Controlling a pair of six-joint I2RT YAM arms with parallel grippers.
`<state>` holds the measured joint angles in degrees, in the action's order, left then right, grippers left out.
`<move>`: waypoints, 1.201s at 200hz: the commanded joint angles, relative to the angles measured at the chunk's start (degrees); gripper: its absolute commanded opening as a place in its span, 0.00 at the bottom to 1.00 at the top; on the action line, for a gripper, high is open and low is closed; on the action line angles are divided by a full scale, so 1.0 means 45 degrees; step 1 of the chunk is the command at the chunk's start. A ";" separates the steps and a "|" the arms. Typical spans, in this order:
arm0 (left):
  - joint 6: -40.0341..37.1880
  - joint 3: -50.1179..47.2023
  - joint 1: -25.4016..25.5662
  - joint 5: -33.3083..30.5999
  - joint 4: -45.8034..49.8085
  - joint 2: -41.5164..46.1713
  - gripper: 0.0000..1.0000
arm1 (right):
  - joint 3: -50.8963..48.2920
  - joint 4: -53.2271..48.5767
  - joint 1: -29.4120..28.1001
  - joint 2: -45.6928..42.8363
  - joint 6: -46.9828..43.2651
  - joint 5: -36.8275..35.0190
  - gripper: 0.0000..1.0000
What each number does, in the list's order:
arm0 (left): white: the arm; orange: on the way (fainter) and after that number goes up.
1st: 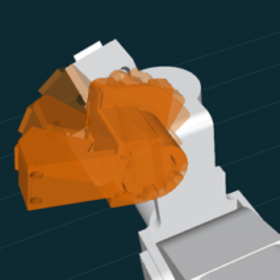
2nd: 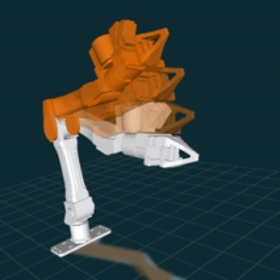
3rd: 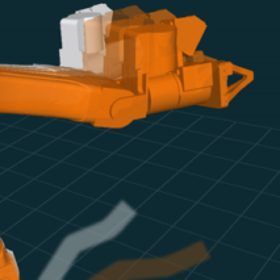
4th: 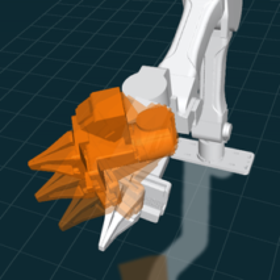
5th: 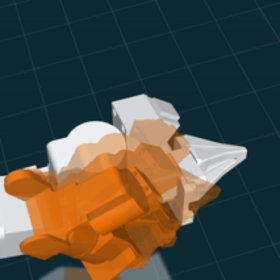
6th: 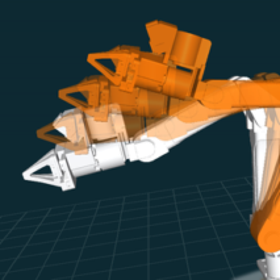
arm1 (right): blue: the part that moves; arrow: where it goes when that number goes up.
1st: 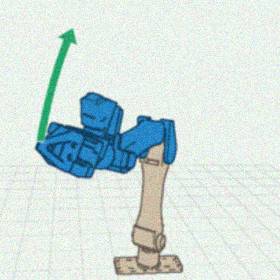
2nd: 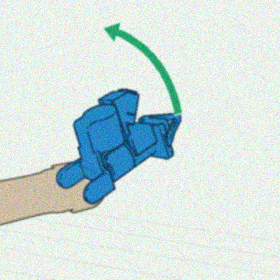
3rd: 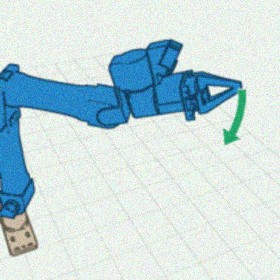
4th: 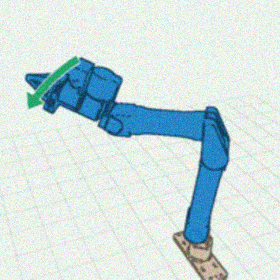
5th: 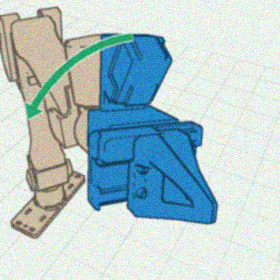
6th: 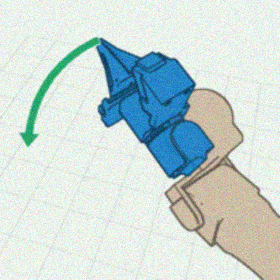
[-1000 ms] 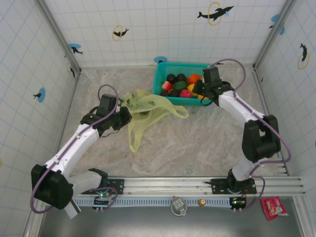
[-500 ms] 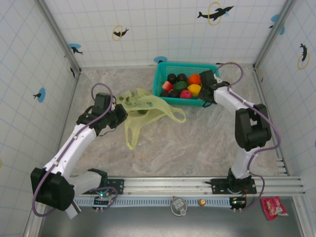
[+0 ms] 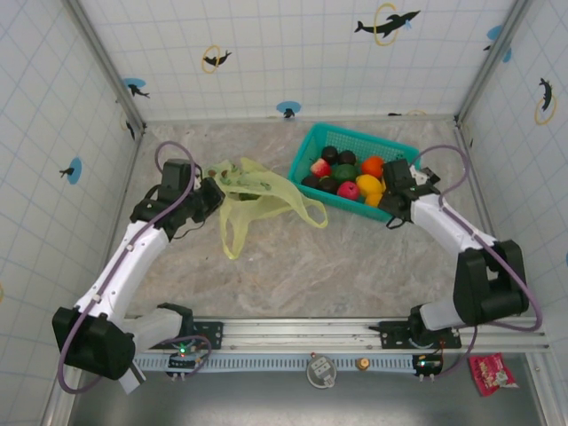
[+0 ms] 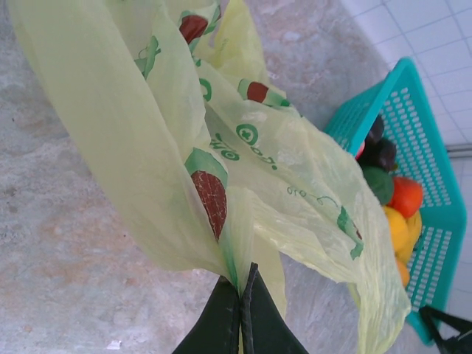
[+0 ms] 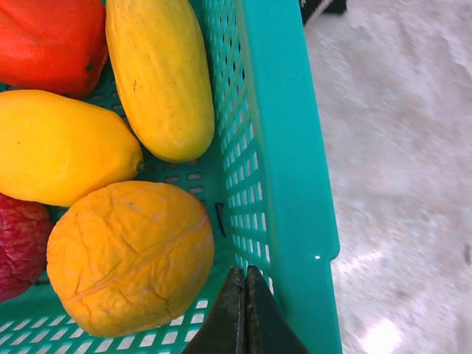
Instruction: Place the fake fruits into the plastic bag and tie a complex knot
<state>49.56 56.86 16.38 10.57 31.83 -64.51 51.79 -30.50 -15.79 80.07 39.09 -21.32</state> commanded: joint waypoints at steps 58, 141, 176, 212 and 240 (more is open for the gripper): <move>-0.0135 0.0525 -0.0105 -0.0278 0.0238 -0.0062 0.00 | -0.1216 -0.0034 0.0423 -0.2865 -0.2130 0.2289 0.44; -0.0212 0.0099 -0.0106 0.0435 -0.0024 -0.0095 0.00 | 0.0420 0.2496 0.0570 0.0995 -0.6084 0.3149 0.91; -0.0213 0.0099 -0.0105 0.0581 -0.0024 -0.0196 0.00 | 0.1562 0.2332 0.0658 0.2791 -0.6658 0.2893 0.93; -0.0213 -0.0028 -0.0100 0.0698 -0.0063 -0.0212 0.00 | 0.2366 0.2377 0.0659 0.4194 -0.6908 0.2765 0.90; -0.0213 -0.0097 -0.0105 0.0981 -0.0252 -0.0142 0.00 | 0.2515 0.2408 0.0638 0.4914 -0.6912 0.3336 0.85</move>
<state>49.50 56.99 16.38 13.08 31.92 -65.17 61.67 -19.59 -12.78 99.92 9.02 -8.03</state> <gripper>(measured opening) 0.047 0.864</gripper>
